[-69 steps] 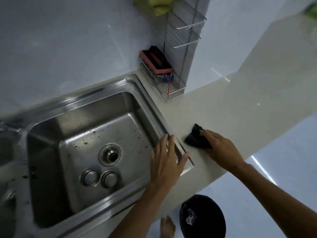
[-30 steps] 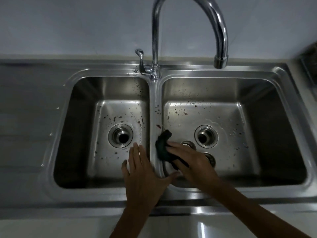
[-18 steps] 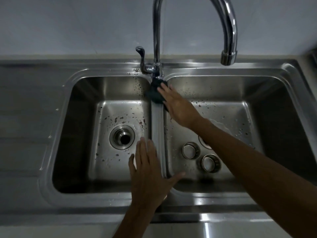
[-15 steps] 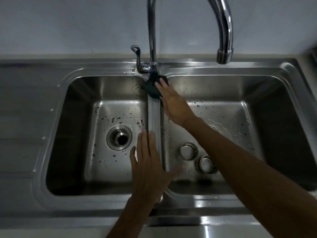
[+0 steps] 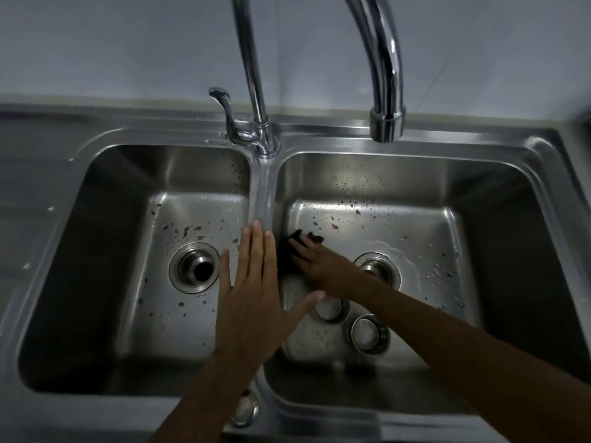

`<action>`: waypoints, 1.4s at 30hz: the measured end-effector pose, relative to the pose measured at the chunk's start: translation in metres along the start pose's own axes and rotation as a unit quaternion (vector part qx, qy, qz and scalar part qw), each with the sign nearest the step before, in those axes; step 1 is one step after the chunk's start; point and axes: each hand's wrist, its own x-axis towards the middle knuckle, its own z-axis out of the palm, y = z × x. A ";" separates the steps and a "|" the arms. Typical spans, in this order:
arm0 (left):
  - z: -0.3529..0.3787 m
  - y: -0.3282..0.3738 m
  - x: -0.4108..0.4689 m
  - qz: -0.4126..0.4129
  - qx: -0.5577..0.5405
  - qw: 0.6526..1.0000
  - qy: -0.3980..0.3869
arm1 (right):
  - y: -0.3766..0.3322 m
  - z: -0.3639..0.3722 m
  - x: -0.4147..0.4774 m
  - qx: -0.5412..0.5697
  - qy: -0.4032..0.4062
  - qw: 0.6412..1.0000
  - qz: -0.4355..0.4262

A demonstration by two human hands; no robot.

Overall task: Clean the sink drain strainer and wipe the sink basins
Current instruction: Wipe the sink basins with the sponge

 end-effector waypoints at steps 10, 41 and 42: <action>0.010 -0.002 0.015 -0.006 0.017 0.999 0.028 | 0.098 0.009 -0.003 -0.056 0.063 0.990 0.117; 0.026 -0.011 0.016 -0.017 0.007 0.997 0.076 | 0.129 0.034 -0.124 0.040 0.093 0.900 0.424; 0.028 -0.012 0.017 -0.018 0.011 0.997 0.081 | 0.128 0.036 -0.150 0.037 0.076 0.887 0.453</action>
